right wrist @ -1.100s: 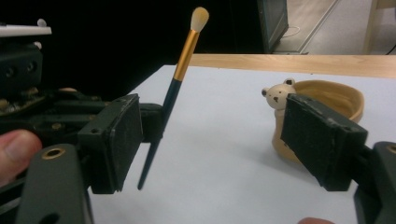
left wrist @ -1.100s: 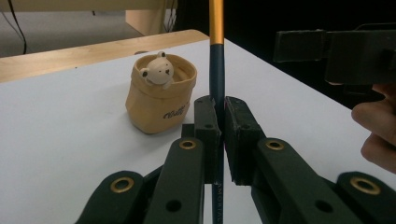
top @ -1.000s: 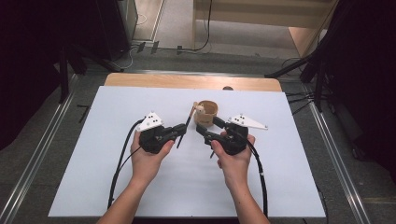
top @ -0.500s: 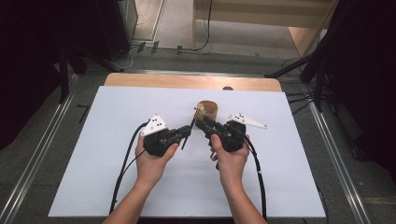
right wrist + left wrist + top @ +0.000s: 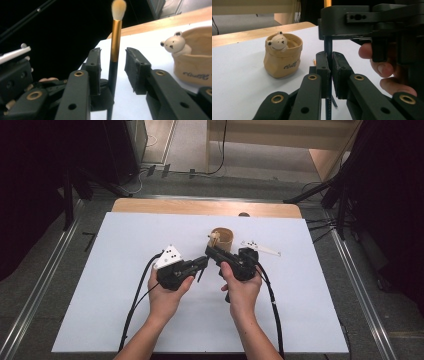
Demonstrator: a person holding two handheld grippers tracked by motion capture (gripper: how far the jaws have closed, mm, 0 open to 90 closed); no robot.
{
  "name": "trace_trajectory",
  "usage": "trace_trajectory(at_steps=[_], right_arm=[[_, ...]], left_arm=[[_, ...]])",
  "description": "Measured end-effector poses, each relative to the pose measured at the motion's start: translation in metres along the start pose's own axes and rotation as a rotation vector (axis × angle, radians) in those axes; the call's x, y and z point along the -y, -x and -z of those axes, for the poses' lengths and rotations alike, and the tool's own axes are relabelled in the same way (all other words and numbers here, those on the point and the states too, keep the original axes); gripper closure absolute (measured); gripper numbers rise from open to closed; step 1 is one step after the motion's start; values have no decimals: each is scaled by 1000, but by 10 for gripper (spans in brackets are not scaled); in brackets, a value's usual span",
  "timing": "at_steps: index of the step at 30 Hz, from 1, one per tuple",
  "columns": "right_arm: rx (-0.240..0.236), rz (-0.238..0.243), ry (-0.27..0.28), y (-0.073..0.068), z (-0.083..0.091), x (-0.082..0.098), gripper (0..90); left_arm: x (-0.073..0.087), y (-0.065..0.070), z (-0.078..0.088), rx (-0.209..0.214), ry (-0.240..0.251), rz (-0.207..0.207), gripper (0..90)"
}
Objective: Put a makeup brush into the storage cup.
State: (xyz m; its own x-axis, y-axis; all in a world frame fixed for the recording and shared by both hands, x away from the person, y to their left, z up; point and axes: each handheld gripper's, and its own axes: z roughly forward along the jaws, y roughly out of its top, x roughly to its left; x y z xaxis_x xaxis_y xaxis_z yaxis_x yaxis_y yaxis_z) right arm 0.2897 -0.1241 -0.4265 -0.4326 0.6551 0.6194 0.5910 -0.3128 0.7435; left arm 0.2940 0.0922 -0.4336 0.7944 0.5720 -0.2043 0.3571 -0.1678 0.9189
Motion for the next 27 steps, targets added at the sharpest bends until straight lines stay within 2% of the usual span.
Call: trace_trajectory(at_steps=[6,13,20,23,25,27], right_arm=[[-1,-33,3,-1,-2,0,751],[7,-44,7,-1,-3,1,827],[23,-27,16,-2,-4,2,845],[27,-21,19,-2,-4,2,846],[33,-5,17,-2,-4,2,847],[47,12,28,-1,-3,1,847]], left_arm=[[0,2,-1,3,2,-2,851],[0,1,-1,4,-1,-4,851],[0,0,-1,4,1,-1,850],[1,-1,-1,19,0,16,848],[1,-3,-1,35,-4,43,820],[0,-3,1,51,-5,48,709]])
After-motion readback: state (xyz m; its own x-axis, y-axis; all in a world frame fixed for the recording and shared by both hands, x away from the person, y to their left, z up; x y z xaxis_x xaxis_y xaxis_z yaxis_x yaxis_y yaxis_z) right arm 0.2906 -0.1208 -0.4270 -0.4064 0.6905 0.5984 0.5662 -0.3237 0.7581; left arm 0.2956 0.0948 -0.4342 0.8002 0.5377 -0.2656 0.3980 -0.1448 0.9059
